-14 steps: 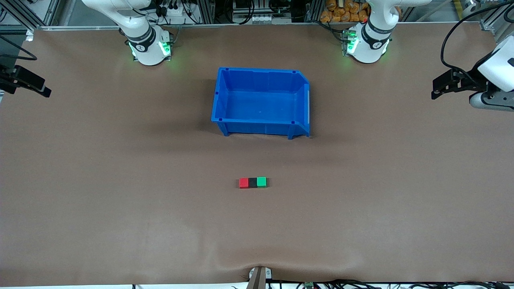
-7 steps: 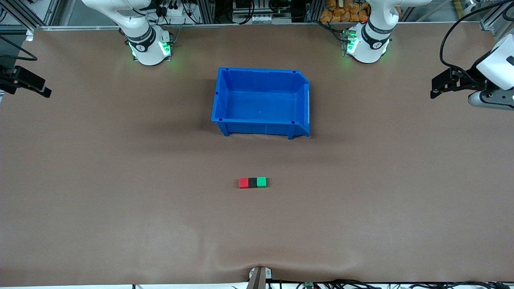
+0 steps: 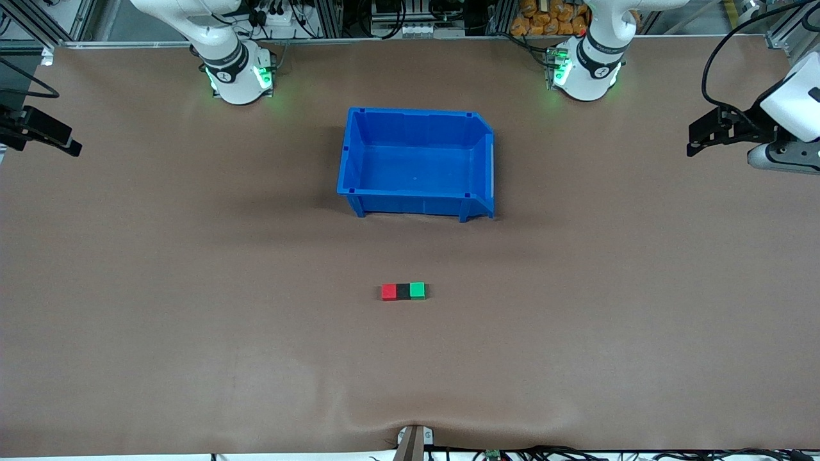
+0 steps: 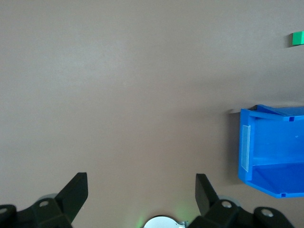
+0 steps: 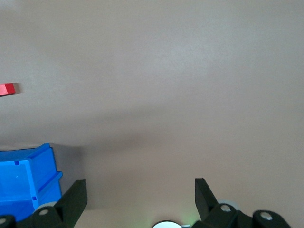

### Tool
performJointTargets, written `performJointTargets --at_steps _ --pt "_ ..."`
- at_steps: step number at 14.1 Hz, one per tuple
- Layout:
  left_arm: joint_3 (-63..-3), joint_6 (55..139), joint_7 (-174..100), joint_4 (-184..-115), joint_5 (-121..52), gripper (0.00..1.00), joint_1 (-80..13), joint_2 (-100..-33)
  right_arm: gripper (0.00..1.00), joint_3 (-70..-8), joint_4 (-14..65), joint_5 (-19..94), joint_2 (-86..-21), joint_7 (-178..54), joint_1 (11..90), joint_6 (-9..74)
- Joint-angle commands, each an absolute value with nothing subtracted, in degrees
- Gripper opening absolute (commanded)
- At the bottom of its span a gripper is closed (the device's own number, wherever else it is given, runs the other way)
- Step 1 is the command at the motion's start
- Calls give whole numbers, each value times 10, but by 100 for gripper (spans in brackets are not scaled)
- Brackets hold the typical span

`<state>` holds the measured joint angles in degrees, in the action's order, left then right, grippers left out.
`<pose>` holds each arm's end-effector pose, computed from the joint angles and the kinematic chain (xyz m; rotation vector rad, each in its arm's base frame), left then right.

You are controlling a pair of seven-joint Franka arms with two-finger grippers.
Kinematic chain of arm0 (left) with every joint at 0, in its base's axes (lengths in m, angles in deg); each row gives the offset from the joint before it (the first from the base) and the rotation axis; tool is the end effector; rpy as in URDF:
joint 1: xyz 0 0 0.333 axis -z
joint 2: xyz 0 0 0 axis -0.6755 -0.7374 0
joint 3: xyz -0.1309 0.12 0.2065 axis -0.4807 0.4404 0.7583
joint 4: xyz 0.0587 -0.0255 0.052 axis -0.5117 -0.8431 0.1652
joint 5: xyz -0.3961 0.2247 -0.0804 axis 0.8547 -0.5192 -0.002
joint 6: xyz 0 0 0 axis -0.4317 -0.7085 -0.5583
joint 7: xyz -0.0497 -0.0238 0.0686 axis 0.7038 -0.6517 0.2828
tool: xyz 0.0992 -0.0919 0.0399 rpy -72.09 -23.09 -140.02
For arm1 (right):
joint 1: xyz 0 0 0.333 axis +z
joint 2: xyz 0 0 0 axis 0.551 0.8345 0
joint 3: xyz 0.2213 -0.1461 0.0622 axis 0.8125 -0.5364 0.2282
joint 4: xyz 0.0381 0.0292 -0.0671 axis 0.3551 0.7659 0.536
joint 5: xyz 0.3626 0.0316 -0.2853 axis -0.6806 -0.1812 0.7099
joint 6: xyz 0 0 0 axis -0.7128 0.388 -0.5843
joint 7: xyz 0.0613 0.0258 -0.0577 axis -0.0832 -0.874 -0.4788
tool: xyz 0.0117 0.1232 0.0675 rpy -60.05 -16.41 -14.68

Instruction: Attach green and red cubes to black cube

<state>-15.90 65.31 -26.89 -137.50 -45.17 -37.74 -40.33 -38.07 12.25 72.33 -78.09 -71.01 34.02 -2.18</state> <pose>0.6120 -0.0595 0.5686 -3.1003 0.2504 0.0432 0.5988 -0.0377 0.5920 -3.0957 0.2102 0.0877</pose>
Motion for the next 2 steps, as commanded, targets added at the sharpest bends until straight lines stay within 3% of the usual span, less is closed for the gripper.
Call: performJointTargets --at_steps 1,2 --pt "-160 654 -263 -1383 -454 100 -375 -390 100 -379 120 717 -780 -706 333 -26" --pt "-160 654 -263 -1383 -454 100 -375 -390 100 -379 119 717 -780 -706 333 -26"
